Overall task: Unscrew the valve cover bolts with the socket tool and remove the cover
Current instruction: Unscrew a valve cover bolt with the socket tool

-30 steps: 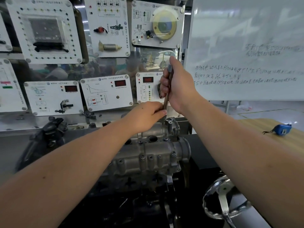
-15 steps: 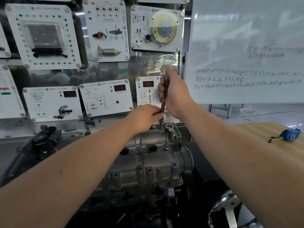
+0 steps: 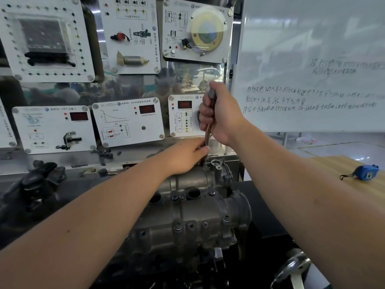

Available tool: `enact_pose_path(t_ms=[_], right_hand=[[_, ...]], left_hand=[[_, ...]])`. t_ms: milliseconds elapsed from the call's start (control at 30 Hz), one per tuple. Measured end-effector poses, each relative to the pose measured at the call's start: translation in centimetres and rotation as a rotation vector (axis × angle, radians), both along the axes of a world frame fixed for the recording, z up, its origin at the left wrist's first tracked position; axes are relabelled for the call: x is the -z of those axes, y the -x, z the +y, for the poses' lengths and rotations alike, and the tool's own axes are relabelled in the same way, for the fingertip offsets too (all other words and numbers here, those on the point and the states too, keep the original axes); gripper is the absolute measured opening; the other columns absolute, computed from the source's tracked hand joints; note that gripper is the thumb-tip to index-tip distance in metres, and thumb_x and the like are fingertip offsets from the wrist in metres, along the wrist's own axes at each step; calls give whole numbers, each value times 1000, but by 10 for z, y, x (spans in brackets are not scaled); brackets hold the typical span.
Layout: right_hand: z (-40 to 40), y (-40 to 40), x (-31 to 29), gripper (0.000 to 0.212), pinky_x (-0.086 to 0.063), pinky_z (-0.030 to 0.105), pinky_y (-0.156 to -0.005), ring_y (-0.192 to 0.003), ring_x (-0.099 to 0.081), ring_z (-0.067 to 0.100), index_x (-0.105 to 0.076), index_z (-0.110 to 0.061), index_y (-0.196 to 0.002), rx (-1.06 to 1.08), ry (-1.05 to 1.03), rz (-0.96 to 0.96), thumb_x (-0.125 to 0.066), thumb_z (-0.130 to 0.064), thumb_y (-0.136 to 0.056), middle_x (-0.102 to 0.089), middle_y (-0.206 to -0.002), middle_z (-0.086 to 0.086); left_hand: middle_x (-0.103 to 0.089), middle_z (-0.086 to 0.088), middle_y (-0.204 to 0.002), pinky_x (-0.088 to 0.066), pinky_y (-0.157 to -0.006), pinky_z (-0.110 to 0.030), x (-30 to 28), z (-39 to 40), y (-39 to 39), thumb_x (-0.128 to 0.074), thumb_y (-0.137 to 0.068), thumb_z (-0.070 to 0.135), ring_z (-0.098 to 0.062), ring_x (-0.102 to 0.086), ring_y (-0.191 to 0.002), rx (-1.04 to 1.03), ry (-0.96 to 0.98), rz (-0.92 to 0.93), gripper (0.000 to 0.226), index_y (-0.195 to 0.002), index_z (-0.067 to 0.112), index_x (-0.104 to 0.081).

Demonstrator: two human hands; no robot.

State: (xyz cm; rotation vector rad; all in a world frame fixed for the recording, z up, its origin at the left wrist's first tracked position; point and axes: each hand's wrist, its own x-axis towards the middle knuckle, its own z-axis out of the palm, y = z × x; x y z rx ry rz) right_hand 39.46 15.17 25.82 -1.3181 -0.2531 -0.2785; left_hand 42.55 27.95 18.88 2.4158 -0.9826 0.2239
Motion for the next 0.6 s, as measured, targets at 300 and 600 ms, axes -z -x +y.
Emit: enact_pose_path(t_ms=[300, 600], right_hand=[[21, -30, 27, 42, -29, 25, -44, -46, -31, 11, -50, -25, -74, 276, 87, -225, -48, -61, -95, -40, -52, -11], [17, -35, 51, 11, -47, 33, -56, -56, -56, 13, -57, -33, -87, 515, 183, -526, -57, -35, -98, -62, -66, -7]], left_hand=[[-68, 4, -90, -47, -69, -20, 13, 0, -13, -47, -108, 33, -15, -64, -83, 16, 169, 19, 20, -99, 20, -60], [-64, 7, -83, -37, -58, -25, 12, -4, -6, -48, -106, 29, -5, -57, -73, -1, 179, -12, 17, -91, 29, -55]])
